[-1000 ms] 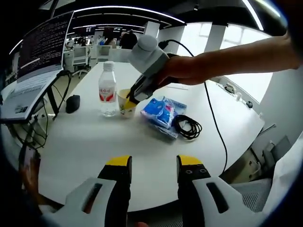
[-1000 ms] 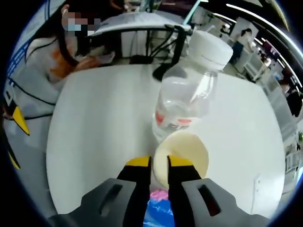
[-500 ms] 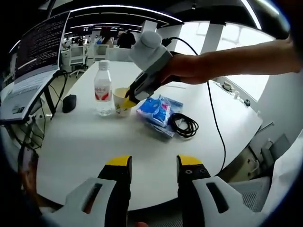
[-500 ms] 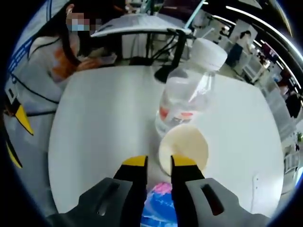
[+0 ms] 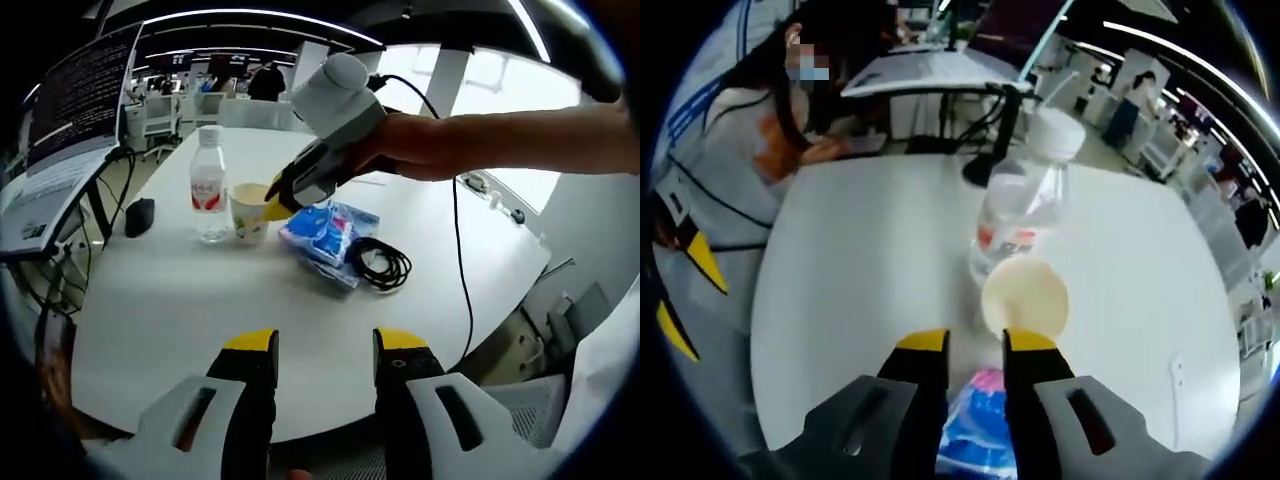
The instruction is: Arrange the tabletop items into an orderly group along one side of the table until the central work area is clear of visible clutter.
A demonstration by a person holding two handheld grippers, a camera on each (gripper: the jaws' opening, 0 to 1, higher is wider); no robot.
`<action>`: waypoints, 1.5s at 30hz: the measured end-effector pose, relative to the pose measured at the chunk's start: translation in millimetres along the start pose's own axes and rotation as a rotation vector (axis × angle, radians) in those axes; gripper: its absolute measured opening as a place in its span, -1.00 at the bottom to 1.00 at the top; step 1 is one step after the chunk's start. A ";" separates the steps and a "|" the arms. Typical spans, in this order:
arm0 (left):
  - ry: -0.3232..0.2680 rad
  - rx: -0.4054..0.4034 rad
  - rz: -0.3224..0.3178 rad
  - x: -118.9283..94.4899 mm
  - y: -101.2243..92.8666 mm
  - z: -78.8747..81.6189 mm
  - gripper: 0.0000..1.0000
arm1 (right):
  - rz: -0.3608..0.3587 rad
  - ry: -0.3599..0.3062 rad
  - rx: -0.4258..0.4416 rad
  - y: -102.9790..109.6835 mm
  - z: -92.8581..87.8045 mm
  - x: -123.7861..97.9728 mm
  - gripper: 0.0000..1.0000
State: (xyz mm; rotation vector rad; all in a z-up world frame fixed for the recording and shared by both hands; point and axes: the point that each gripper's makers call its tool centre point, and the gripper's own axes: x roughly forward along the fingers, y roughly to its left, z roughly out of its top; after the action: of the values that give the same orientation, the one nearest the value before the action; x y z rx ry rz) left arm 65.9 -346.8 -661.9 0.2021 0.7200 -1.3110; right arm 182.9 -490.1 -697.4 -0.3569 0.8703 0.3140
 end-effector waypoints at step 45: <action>0.051 0.034 -0.020 13.1 -23.9 1.7 -0.28 | -0.267 -0.047 0.531 16.1 -179.8 -133.4 -0.67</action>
State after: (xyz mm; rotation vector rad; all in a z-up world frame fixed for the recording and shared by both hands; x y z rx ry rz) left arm 45.4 -364.9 -662.1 0.2577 0.7448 -1.3414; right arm -27.2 -568.7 -702.0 0.0306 0.8147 -0.1586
